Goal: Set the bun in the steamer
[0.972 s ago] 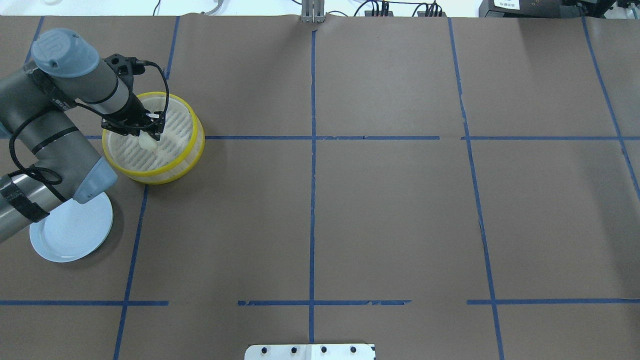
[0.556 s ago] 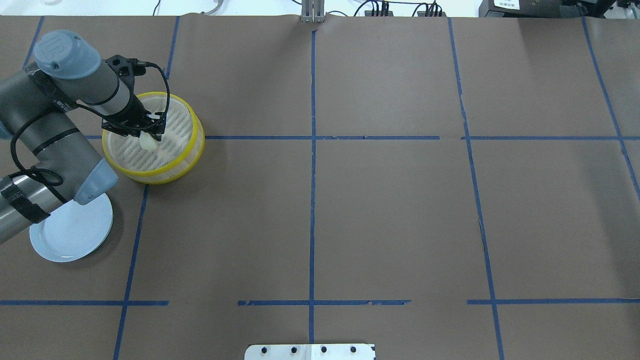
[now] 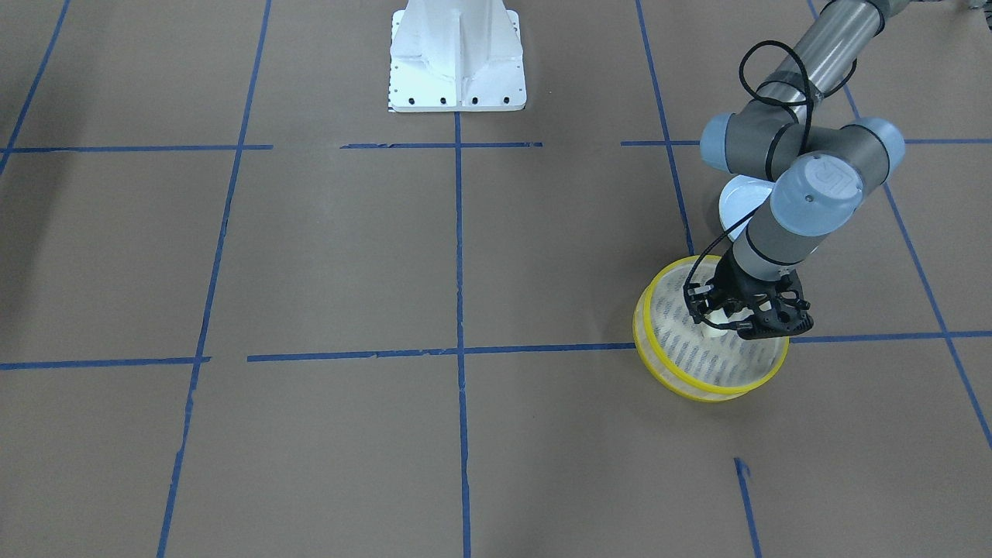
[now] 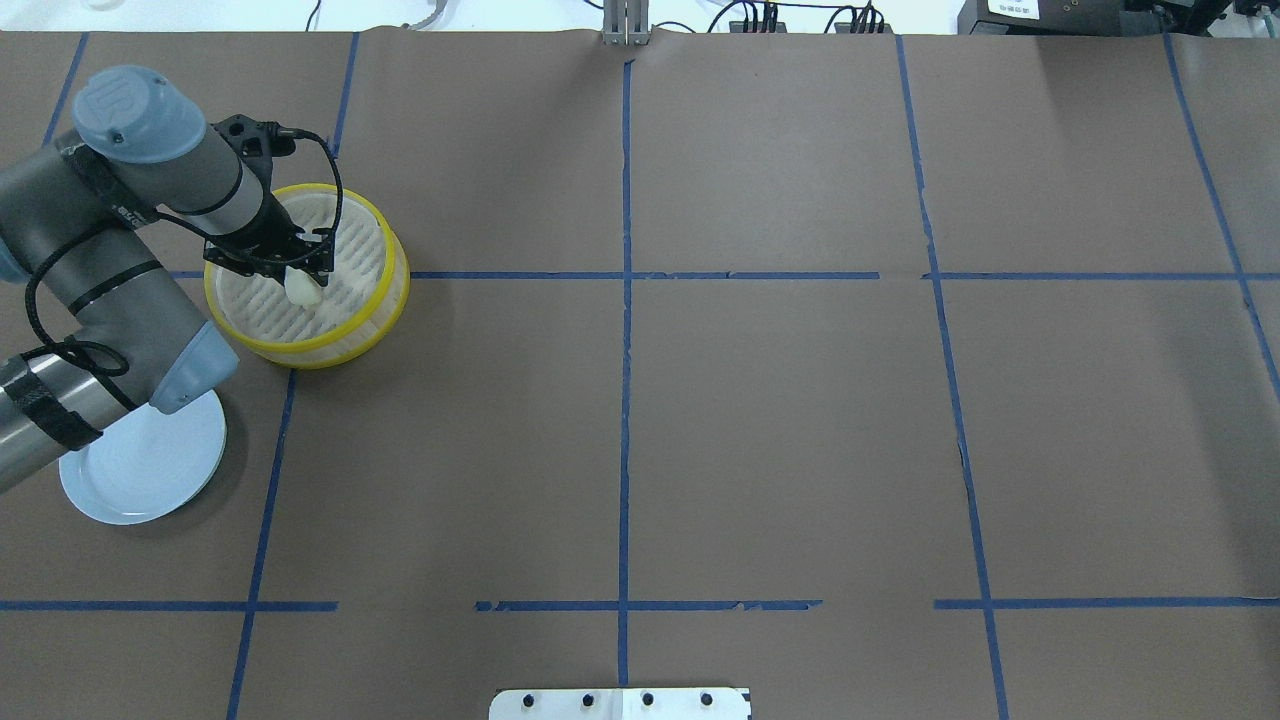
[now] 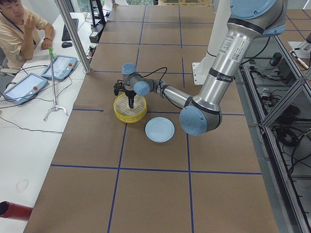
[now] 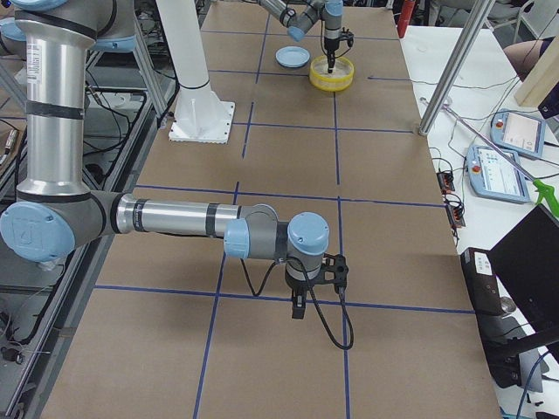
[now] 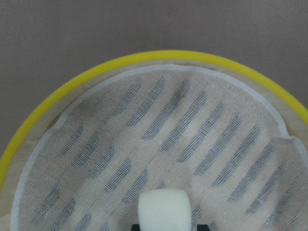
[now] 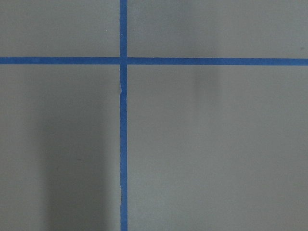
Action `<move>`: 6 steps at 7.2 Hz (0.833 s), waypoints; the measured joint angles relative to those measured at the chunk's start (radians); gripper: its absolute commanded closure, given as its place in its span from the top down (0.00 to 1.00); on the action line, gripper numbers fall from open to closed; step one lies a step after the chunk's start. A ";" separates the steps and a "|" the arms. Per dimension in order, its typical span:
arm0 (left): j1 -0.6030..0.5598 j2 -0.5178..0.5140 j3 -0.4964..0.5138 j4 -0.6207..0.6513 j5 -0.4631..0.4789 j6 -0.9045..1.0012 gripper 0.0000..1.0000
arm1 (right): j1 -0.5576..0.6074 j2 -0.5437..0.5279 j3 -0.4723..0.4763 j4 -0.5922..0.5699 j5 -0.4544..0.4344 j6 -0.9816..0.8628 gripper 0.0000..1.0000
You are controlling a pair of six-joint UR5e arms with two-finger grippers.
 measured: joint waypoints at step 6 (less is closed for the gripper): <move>-0.133 0.053 -0.153 0.126 0.025 0.153 0.99 | 0.000 0.000 0.000 0.000 0.000 0.000 1.00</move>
